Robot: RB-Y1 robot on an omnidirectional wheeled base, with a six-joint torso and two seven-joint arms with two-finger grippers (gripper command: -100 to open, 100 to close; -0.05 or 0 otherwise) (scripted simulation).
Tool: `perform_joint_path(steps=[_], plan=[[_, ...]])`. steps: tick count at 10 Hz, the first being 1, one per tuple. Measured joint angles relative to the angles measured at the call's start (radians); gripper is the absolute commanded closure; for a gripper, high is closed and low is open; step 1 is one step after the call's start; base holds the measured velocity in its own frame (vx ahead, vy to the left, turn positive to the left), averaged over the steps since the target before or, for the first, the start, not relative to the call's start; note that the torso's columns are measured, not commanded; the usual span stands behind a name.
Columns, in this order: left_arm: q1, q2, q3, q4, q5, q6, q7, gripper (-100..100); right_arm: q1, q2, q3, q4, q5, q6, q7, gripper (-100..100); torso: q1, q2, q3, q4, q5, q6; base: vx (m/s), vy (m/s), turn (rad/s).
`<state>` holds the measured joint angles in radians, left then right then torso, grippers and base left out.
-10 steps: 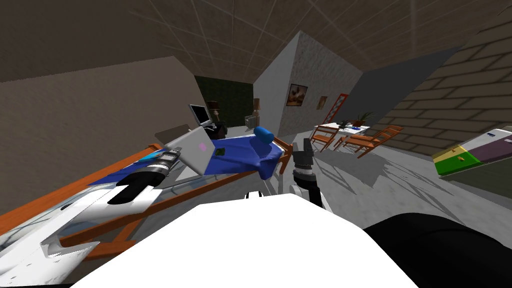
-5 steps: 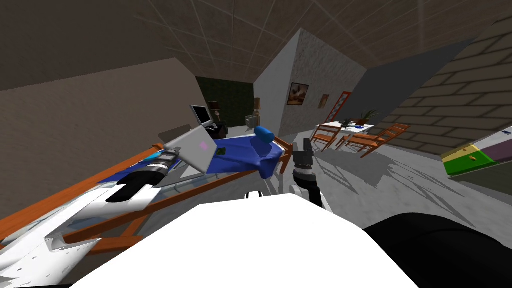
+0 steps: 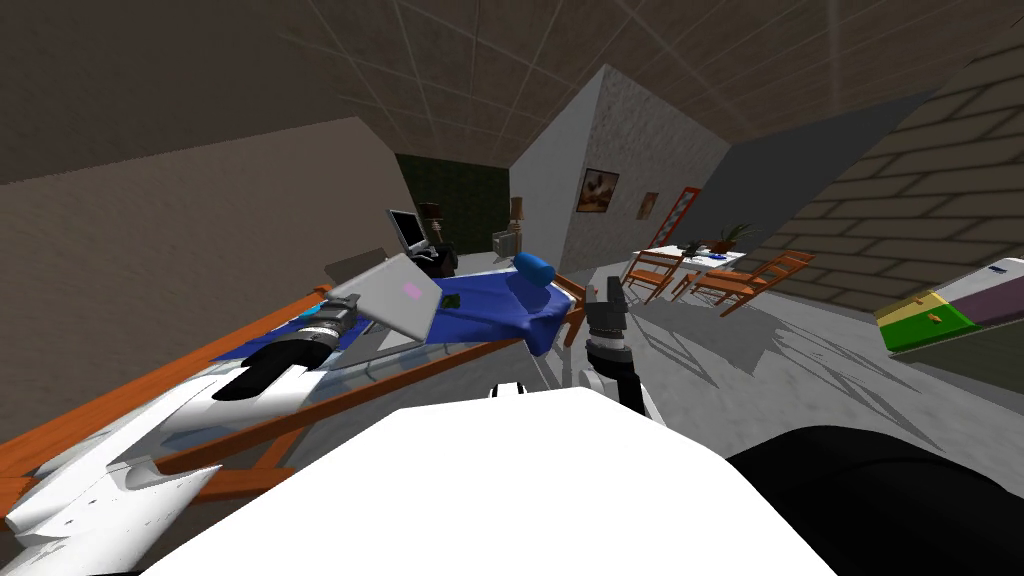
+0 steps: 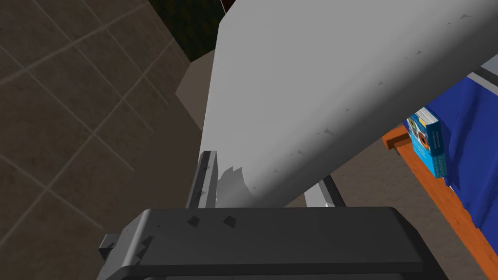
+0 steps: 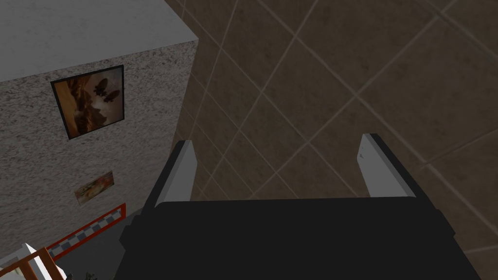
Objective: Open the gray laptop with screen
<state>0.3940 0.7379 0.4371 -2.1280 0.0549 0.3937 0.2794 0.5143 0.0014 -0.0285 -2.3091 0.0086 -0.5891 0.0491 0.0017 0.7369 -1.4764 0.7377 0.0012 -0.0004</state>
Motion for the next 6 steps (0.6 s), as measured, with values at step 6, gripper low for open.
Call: perform_joint_path(steps=[6], plan=[[-0.065, -0.095, -0.023, 0.095, 0.077, -0.054, 0.067, 100, 0.0, 0.0, 0.0, 0.0, 0.0, 0.0, 0.0, 0, -0.004, 0.005, 0.003, 0.003, -0.002, 0.0, -0.039, 0.102, 0.008]])
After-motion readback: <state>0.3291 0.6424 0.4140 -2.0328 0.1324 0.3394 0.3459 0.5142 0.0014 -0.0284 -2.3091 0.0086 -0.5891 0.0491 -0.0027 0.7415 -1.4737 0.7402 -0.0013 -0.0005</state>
